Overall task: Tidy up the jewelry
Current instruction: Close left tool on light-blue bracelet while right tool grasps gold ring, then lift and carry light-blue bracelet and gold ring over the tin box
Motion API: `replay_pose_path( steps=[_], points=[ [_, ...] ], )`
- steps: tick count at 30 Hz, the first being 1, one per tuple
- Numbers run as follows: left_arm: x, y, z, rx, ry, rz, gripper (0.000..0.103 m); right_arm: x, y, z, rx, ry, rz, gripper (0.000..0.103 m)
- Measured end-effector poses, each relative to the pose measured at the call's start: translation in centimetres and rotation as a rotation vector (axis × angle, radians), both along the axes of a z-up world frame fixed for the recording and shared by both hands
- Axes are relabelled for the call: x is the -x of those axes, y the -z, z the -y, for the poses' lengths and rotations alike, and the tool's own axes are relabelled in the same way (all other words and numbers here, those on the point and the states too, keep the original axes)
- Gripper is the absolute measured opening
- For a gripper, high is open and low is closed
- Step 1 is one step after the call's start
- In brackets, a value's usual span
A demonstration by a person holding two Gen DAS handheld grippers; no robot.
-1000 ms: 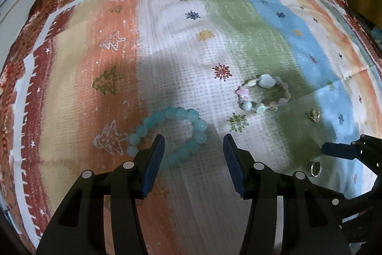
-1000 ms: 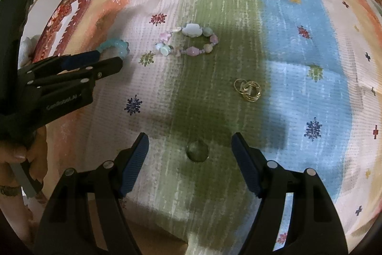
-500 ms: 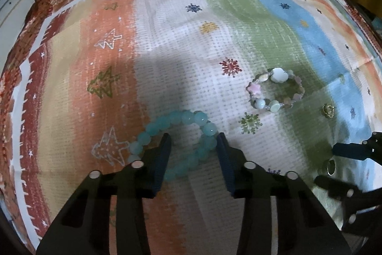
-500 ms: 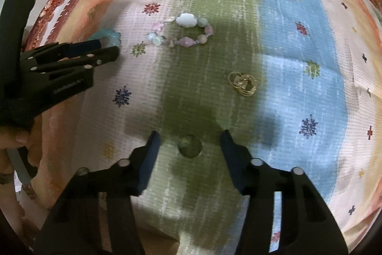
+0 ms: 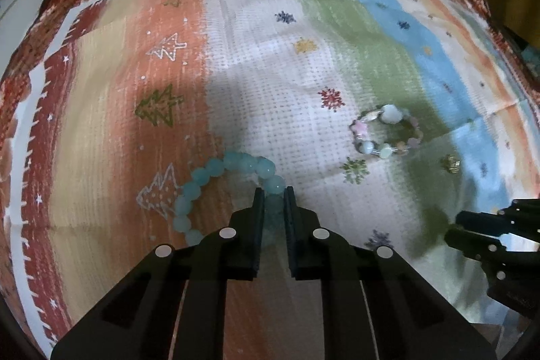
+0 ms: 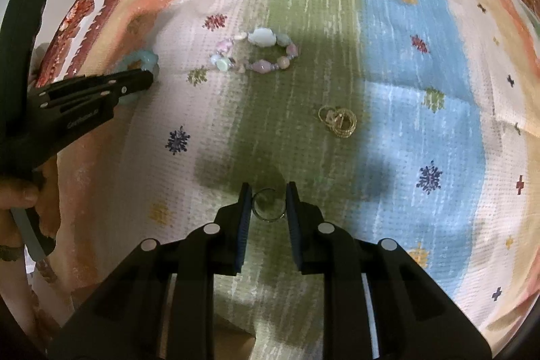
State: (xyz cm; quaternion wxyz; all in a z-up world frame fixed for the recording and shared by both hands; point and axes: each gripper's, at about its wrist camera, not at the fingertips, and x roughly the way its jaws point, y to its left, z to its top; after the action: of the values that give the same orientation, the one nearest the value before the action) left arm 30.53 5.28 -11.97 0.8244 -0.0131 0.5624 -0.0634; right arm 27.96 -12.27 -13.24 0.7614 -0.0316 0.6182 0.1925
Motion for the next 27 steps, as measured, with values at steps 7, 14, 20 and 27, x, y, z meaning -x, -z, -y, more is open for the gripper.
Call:
replay_pose_path(
  steps=[7,14,20,27],
  points=[
    [1.7,-2.9,-0.7,0.060,-0.031,0.050,0.011,0.7,-1.8,0.2,-0.001,-0.008,0.057,0.022],
    [3.5,-4.7,-1.1,0.089,-0.037,0.083,0.011,1.2,-3.2,-0.1,-0.024,-0.008,0.087,0.022],
    [4.9,-6.4,-0.7,0.111,-0.035,0.109,0.011,2.0,-4.6,0.0,-0.046,-0.010,0.112,0.022],
    [6.8,-8.5,0.1,0.143,-0.024,0.148,0.011,3.5,-6.3,0.4,-0.071,-0.010,0.142,0.022]
  ],
)
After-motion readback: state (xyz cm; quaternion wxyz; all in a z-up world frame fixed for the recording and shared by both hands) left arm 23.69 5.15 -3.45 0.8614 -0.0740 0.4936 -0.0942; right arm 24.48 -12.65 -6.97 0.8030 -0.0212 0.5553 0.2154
